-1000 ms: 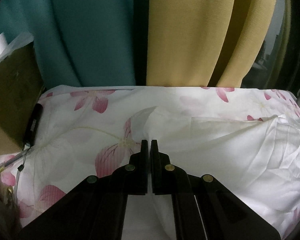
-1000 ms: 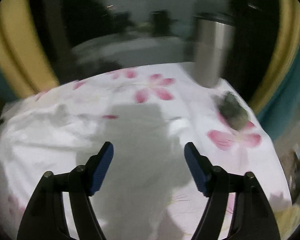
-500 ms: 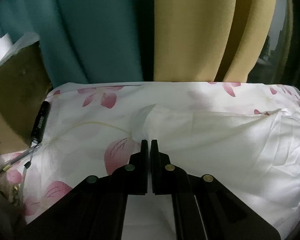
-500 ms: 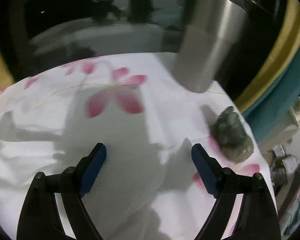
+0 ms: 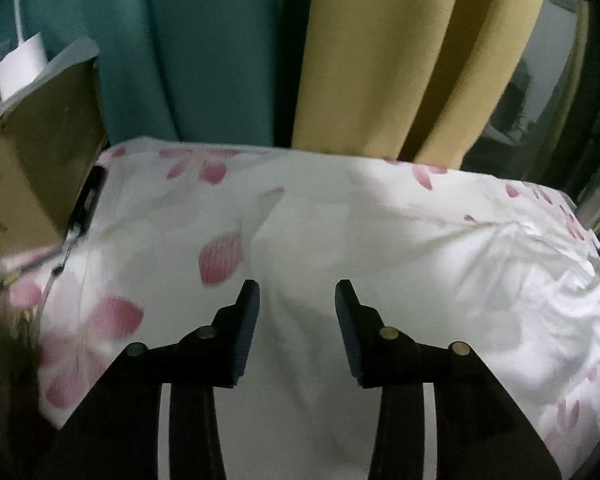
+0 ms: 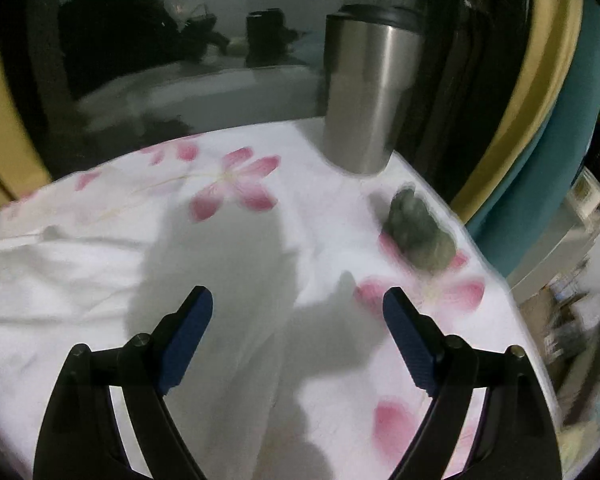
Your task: Fold large clothes
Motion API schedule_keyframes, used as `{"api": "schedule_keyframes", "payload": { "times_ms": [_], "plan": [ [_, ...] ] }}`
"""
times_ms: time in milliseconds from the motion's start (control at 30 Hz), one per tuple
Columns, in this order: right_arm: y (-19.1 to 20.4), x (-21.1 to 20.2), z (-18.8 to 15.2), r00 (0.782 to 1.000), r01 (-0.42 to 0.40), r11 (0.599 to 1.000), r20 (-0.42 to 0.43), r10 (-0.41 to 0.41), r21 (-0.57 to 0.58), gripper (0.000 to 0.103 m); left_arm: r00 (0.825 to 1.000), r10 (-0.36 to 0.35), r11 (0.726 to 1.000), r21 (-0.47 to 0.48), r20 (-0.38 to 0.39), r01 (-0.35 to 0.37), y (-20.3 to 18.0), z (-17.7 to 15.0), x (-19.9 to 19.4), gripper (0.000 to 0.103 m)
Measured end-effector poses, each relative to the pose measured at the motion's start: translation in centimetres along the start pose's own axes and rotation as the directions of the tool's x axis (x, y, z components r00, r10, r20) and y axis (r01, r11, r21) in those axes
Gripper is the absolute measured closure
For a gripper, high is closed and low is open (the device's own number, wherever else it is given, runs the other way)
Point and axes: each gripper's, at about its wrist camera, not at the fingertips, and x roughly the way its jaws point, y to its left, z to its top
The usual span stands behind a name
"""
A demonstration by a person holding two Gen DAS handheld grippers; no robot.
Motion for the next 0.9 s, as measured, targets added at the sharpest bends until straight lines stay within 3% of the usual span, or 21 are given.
{"api": "schedule_keyframes", "payload": {
  "times_ms": [233,267,300,333,367,467,667,900],
  "plan": [
    [1.5,-3.0,-7.1,0.993,-0.101,0.995,-0.057,0.101,-0.005,0.017,0.996,-0.050,0.999,0.018,-0.078,0.052,-1.1,-3.6,-1.3,0.061],
    [1.9,-3.4,-7.6,0.995,-0.088,0.996,-0.039,0.087,-0.025,0.030,0.994,-0.064,0.997,0.033,-0.086,0.067,-1.4,-4.1,-1.3,0.061],
    [2.3,-3.9,-8.1,0.997,-0.070,0.997,-0.028,0.069,-0.045,0.062,0.993,-0.076,0.995,0.051,-0.090,0.081,-1.8,-4.7,-1.3,0.062],
    [2.3,-4.3,-8.3,0.995,-0.099,0.994,-0.027,0.098,-0.038,0.080,0.994,-0.078,0.993,0.080,-0.073,0.084,-2.2,-5.0,-1.6,0.068],
    [2.2,-4.3,-8.4,0.991,-0.134,0.991,-0.034,0.133,-0.021,0.096,0.992,-0.092,0.991,0.094,-0.082,0.099,-2.2,-5.3,-1.7,0.099],
    [2.3,-4.7,-9.0,0.993,-0.115,0.992,-0.023,0.114,-0.051,0.096,0.990,-0.116,0.988,0.095,-0.076,0.123,-2.1,-5.8,-2.2,0.103],
    [2.3,-6.8,-10.2,0.999,-0.048,0.996,0.003,0.049,-0.071,0.098,0.995,-0.096,0.994,0.048,-0.007,0.097,-0.8,-6.8,-4.6,0.103],
    [1.6,-8.9,-12.0,1.000,0.018,0.997,0.013,-0.017,-0.078,0.100,0.993,-0.117,0.993,0.030,0.003,0.117,-0.4,-9.0,-6.8,0.103]
  ]
}}
